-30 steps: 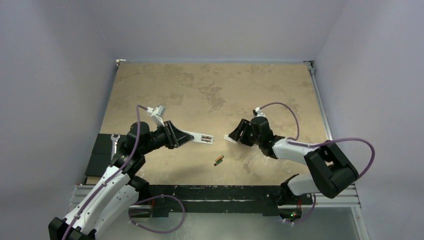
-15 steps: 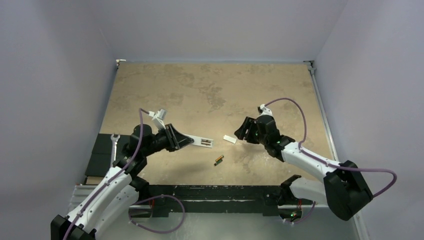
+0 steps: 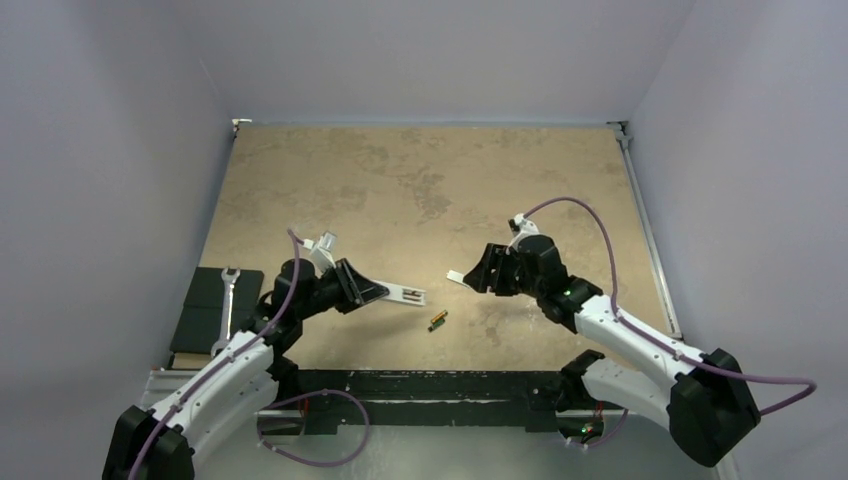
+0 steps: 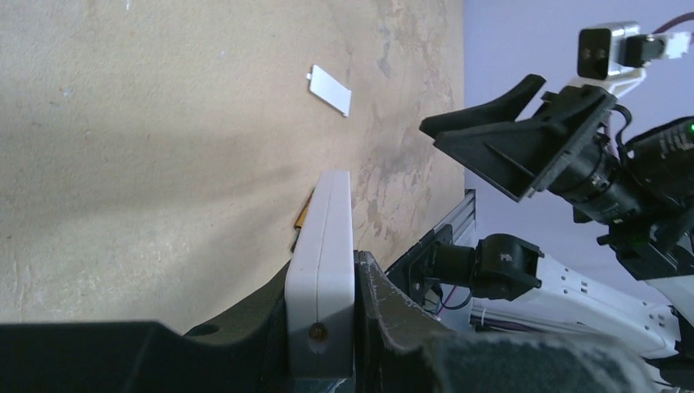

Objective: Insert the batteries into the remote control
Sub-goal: Place the remote control at the center of the board.

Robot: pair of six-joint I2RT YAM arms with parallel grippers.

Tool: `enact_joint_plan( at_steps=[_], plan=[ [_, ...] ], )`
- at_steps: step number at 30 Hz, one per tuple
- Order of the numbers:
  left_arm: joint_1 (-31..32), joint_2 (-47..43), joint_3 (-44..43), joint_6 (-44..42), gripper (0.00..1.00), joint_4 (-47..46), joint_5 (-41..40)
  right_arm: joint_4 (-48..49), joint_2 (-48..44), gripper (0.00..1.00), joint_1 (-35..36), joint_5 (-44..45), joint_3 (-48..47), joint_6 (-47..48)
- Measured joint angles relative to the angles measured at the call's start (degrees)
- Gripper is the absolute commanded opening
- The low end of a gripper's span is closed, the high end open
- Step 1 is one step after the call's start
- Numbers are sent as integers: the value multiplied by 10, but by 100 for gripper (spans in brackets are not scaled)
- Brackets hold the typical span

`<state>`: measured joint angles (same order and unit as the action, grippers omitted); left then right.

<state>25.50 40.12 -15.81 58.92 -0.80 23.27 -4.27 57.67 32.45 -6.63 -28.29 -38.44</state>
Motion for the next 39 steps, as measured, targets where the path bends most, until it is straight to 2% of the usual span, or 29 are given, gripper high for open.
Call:
enact_joint_plan(
  at_steps=[9, 16, 24, 34, 39],
  plan=[
    [0, 58, 63, 42, 1, -86, -4, -24, -4, 62, 48, -5, 0, 4],
    [0, 111, 74, 51, 16, -139, -5, -26, 5, 62, 89, -5, 0, 6],
    [0, 131, 88, 54, 41, -167, -4, -25, 16, 63, 92, -5, -1, 8],
    [0, 132, 89, 32, 61, -107, -9, -26, 41, 63, 97, -5, -1, 30],
    [0, 132, 78, 17, 65, -64, -13, -44, 49, 63, 100, -5, -16, 56]
  ],
)
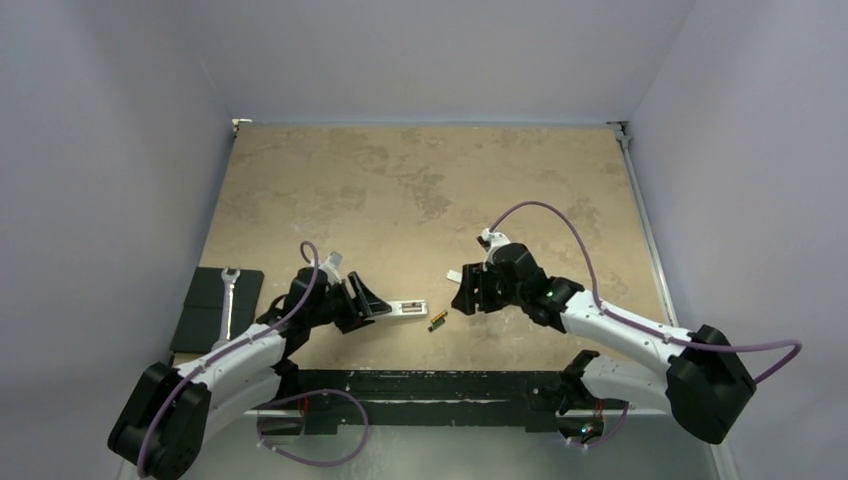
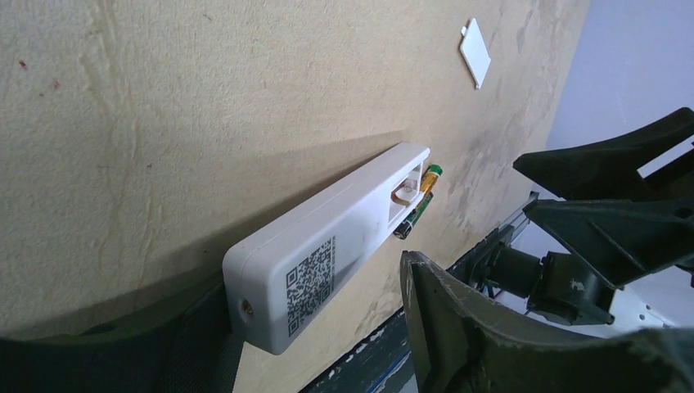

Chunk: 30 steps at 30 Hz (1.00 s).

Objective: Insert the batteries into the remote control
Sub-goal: Place the remote control at the center of the board.

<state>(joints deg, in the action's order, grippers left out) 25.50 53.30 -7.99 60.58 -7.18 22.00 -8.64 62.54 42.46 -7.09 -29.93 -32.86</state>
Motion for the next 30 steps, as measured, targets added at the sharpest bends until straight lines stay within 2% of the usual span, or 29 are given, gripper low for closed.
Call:
enact_joint_plan(
  at_steps=[1, 3, 17, 30],
  plan=[
    [0, 0, -5, -3, 69, 9, -1, -3, 1, 63, 1, 0, -4, 6],
    [0, 0, -14, -9, 71, 23, -5, -8, 4, 63, 5, 0, -12, 16],
    [0, 7, -69, -52, 72, 128, -28, -45, 52, 63, 73, 34, -70, 85],
    [-1, -21, -133, -95, 73, 240, -89, -82, 108, 59, 104, 85, -114, 80]
  ],
)
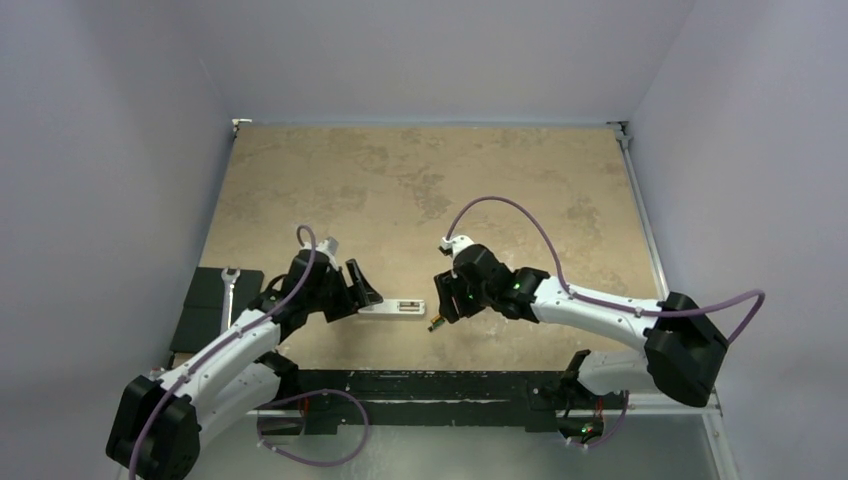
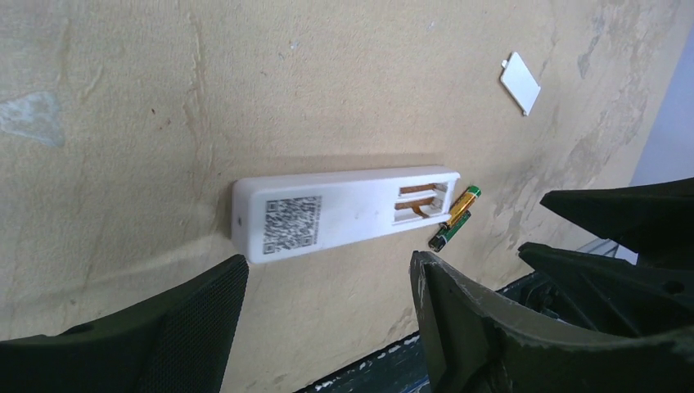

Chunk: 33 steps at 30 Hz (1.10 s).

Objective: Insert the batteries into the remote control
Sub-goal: Place the remote control at the center of the board, then pick up the battery from the center of the board.

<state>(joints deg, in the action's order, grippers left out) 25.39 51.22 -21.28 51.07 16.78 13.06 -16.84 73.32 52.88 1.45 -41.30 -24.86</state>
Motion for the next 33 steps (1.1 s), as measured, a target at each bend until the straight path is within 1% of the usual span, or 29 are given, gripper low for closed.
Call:
enact_joint_plan(
  at_steps=[8, 14, 20, 27, 33],
  plan=[
    [0, -13, -24, -19, 73, 33, -19, -18, 18, 58, 26, 30, -21, 7],
    [0, -25, -38, -26, 73, 53, -20, -26, 34, 58, 45, 36, -36, 47],
    [-2, -40, -90, -43, 73, 73, -22, -23, 30, 59, 60, 31, -43, 105],
    [-2, -51, -147, -78, 73, 104, -24, -48, 74, 56, 60, 57, -111, 107],
    [-2, -54, -191, -116, 73, 130, -23, -85, 89, 56, 60, 78, -118, 121]
  ],
)
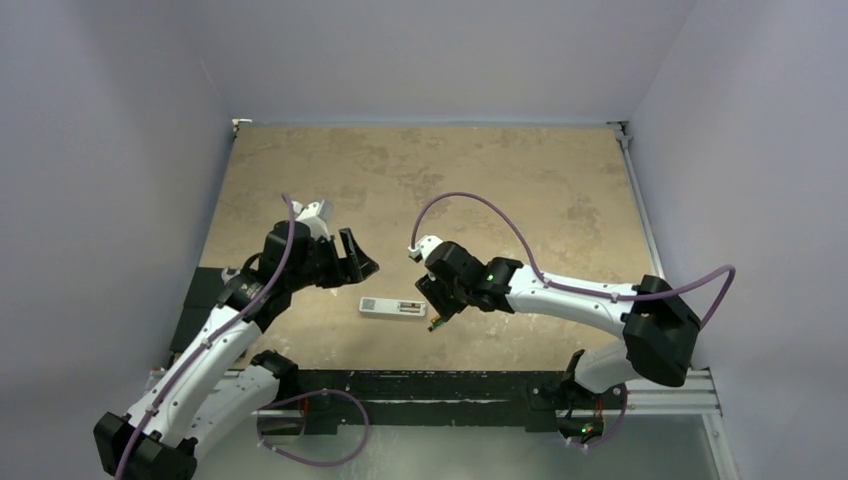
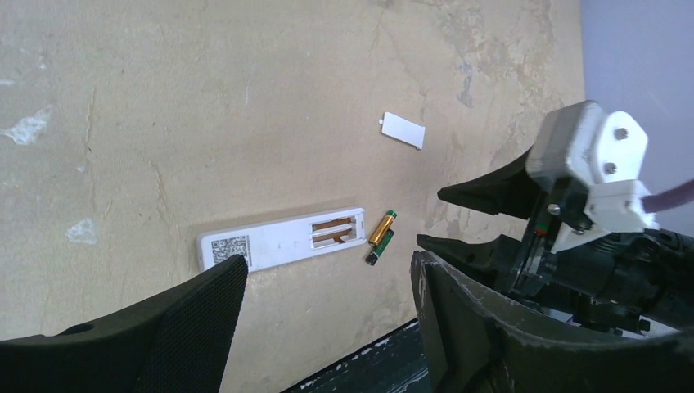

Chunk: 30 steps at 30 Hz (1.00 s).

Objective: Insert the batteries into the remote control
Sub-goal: Pick up the battery from the center of the board.

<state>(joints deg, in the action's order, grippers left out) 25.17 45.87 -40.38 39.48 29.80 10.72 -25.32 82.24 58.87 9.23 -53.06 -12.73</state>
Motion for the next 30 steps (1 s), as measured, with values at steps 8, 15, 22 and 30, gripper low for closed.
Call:
enact_joint_plan(
  at_steps=[8, 15, 22, 30],
  plan=[
    [0, -20, -17, -42, 74, 13, 10, -36, 6, 57, 0, -21, -19, 122],
    [0, -26, -17, -73, 74, 16, 11, -39, 0, 56, 0, -77, -17, 256],
    [0, -36, -17, -89, 75, 14, 31, -43, -2, 53, 0, -109, 3, 394],
    [0, -47, -17, -91, 75, 11, 42, -38, -3, 49, -3, -121, 19, 506]
  ],
)
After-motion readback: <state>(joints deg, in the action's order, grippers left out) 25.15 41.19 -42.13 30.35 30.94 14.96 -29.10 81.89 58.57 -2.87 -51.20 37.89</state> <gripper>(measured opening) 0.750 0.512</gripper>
